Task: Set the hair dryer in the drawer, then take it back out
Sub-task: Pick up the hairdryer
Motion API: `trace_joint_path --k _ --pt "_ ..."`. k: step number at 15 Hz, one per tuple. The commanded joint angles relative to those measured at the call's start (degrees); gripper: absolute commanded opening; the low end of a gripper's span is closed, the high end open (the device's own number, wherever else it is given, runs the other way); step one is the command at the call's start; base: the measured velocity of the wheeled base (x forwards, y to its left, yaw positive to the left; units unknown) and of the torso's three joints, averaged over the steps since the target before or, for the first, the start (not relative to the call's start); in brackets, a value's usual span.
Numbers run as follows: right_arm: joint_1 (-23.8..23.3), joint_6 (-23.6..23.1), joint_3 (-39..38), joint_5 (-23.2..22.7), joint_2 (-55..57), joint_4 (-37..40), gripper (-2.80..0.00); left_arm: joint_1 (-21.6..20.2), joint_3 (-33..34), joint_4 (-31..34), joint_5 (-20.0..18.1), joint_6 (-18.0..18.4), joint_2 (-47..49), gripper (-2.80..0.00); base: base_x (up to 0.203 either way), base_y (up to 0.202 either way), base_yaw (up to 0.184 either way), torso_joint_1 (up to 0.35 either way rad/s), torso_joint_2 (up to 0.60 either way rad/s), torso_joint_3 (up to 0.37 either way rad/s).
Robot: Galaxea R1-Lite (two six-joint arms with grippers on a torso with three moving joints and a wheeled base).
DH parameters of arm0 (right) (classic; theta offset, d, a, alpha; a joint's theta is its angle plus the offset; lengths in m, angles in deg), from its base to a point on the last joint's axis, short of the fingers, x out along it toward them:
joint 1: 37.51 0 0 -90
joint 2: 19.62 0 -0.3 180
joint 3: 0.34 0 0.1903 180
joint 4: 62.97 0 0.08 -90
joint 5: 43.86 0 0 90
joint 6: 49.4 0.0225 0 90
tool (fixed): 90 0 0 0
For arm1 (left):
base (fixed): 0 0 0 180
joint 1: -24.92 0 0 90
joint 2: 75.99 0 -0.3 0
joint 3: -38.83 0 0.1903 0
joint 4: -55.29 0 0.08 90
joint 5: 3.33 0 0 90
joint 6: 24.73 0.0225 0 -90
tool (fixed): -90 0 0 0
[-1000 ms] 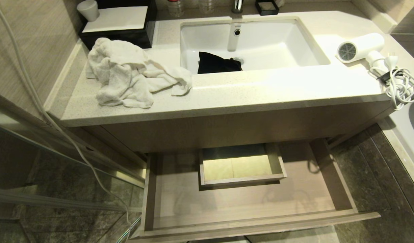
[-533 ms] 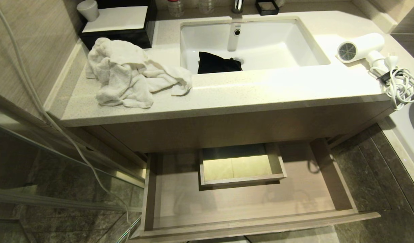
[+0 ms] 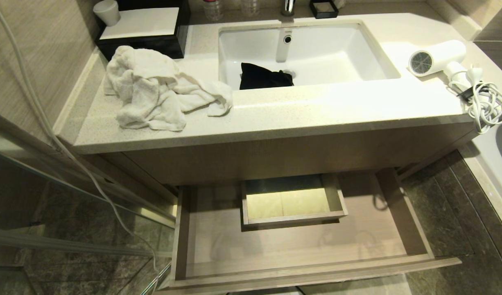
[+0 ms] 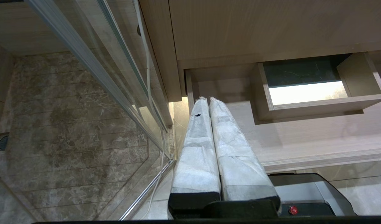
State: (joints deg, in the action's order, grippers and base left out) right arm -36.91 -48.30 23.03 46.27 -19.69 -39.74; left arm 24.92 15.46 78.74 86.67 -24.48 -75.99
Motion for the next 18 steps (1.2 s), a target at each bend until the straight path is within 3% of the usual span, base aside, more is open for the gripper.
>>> trace_joint_path --k 1,18 --pt "0.02 -0.04 -0.09 -0.05 -0.01 0.05 -2.8 0.0 0.09 0.01 0.0 0.01 -0.06 -2.8 0.0 0.0 0.0 0.0 0.0 0.0" --pt "0.02 -0.39 -0.09 -0.22 -0.01 0.05 -2.8 0.0 0.09 0.01 0.0 0.01 0.0 -2.8 0.0 0.0 0.0 0.0 0.0 0.0"
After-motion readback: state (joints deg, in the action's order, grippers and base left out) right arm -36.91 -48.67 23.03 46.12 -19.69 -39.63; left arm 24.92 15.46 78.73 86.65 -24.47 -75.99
